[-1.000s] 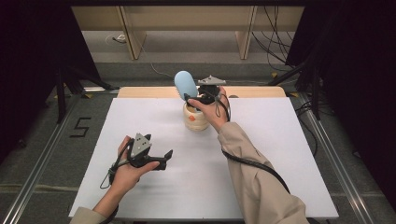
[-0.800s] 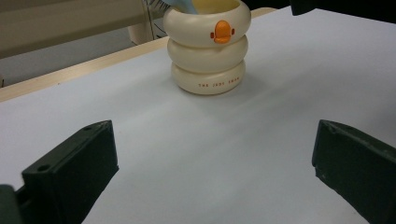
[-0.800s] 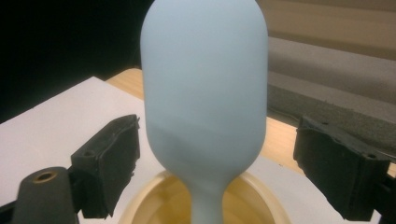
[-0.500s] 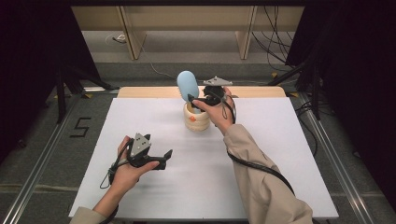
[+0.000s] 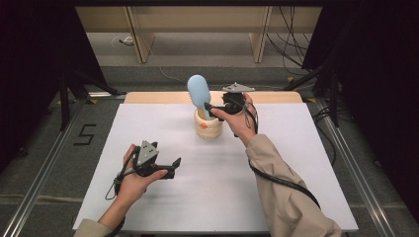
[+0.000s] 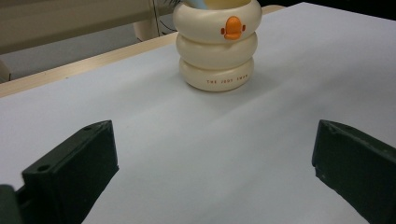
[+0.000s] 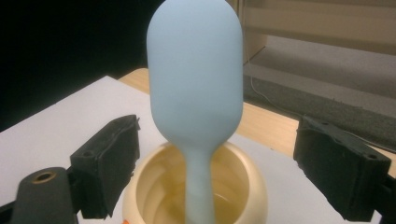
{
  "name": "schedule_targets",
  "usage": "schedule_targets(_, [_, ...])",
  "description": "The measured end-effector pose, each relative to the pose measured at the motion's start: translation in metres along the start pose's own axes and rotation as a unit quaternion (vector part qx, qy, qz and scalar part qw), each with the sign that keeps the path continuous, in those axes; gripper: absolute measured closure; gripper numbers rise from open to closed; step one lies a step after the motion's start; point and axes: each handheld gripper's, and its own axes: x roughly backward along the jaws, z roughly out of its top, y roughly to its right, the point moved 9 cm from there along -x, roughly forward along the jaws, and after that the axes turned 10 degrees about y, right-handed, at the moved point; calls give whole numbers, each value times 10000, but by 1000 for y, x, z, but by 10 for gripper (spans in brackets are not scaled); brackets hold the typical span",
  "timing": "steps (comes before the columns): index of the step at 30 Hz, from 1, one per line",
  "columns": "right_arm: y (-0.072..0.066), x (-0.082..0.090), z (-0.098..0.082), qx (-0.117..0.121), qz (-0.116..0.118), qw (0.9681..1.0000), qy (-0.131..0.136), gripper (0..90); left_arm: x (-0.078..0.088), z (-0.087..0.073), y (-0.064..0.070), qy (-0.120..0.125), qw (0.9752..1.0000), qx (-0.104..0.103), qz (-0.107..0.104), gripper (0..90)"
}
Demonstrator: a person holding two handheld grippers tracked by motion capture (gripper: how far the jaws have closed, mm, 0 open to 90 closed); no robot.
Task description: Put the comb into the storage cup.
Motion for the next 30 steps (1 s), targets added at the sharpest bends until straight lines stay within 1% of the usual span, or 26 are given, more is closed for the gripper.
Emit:
schedule_targets(4, [2,5,0,12,-5,10000,23,153,0,0,-1,4,10000,5,-2,0])
schedule_targets(6, [2,9,0,-21,16,10000,52,153,1,0,-1,11,10000,17,-3,0])
schedule_targets(10, [3,14,0,21,40,10000,50,152,1,0,-1,11,10000,7,7,0])
schedule_targets(13, [4,18,-1,9,46,10000,36,151,1,1,-1,17,10000,14,10,0])
schedule_targets(20, [9,27,-8,17,42,10000,4,149,1,1,-2,13,10000,12,21,0])
schedule_targets(30, [17,37,-17,21,-28,10000,4,149,2,1,-2,15,10000,9,27,0])
